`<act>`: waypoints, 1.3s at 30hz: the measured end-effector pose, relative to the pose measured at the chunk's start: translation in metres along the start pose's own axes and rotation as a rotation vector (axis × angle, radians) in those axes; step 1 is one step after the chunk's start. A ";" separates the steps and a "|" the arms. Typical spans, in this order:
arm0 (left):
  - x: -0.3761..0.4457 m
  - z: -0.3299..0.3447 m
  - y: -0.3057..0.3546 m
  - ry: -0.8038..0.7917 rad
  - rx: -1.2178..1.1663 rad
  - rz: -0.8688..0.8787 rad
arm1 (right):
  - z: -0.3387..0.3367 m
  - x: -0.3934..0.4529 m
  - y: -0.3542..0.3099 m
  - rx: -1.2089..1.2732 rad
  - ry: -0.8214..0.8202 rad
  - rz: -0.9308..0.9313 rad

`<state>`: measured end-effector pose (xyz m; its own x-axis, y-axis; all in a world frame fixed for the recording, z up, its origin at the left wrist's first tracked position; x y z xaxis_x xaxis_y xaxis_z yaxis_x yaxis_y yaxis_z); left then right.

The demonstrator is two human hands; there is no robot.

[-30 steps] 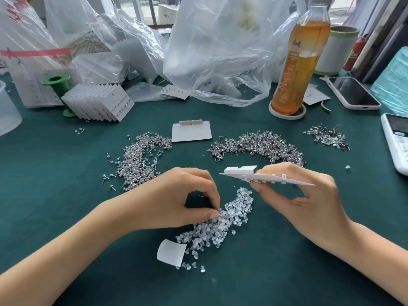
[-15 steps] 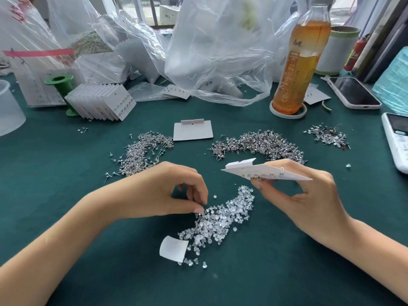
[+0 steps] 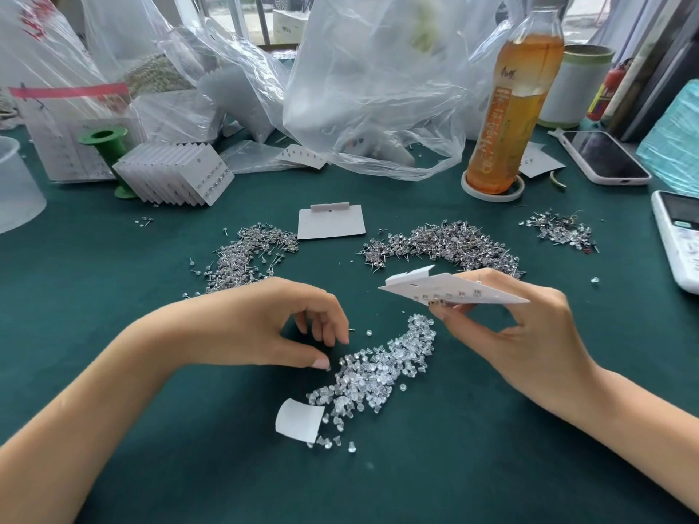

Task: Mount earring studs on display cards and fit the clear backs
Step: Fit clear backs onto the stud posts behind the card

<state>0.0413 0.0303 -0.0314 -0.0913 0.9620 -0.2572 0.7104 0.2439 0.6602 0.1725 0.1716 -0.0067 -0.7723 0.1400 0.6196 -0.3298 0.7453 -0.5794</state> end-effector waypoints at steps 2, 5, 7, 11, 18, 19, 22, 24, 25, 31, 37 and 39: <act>0.000 -0.001 -0.002 0.002 0.024 -0.015 | 0.000 0.000 -0.001 0.006 0.000 -0.002; 0.000 -0.001 -0.001 0.000 0.037 -0.026 | 0.001 0.001 -0.003 0.020 -0.010 -0.010; -0.001 -0.002 0.000 -0.005 0.026 -0.021 | 0.001 0.001 -0.004 0.029 -0.012 -0.011; -0.001 -0.002 0.000 -0.003 0.015 -0.023 | 0.001 0.001 -0.004 0.016 -0.017 -0.015; 0.002 0.001 0.003 0.035 0.056 -0.001 | 0.001 0.001 -0.009 -0.047 -0.023 -0.111; 0.001 -0.002 0.003 0.064 0.039 0.003 | 0.002 0.000 -0.013 -0.082 -0.052 -0.160; 0.001 -0.010 0.006 0.180 -0.045 0.024 | 0.009 -0.004 -0.028 -0.196 -0.172 -0.339; 0.002 -0.013 0.010 0.226 -0.115 0.052 | 0.015 -0.008 -0.039 -0.321 -0.211 -0.449; 0.002 -0.014 0.011 0.242 -0.157 0.069 | 0.018 -0.010 -0.044 -0.378 -0.219 -0.499; 0.006 -0.010 0.022 0.228 -0.379 0.150 | 0.035 -0.017 -0.059 -0.532 -0.256 -0.659; 0.012 0.003 0.026 0.173 -0.408 0.117 | 0.042 -0.021 -0.061 -0.562 -0.279 -0.694; 0.012 0.006 0.027 0.165 -0.398 0.105 | 0.042 -0.021 -0.061 -0.573 -0.270 -0.702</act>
<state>0.0631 0.0473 -0.0207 -0.1660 0.9829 -0.0795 0.4009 0.1409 0.9052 0.1865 0.0954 -0.0066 -0.6214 -0.5646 0.5432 -0.5055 0.8186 0.2726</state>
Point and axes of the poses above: each hand's wrist, its own x-axis towards the middle knuckle, its own z-axis out of the palm, y = z × x, the point moved 8 cm from there along x, towards the middle knuckle, and after that the axes turned 5 degrees about -y, right-handed, at the moved point
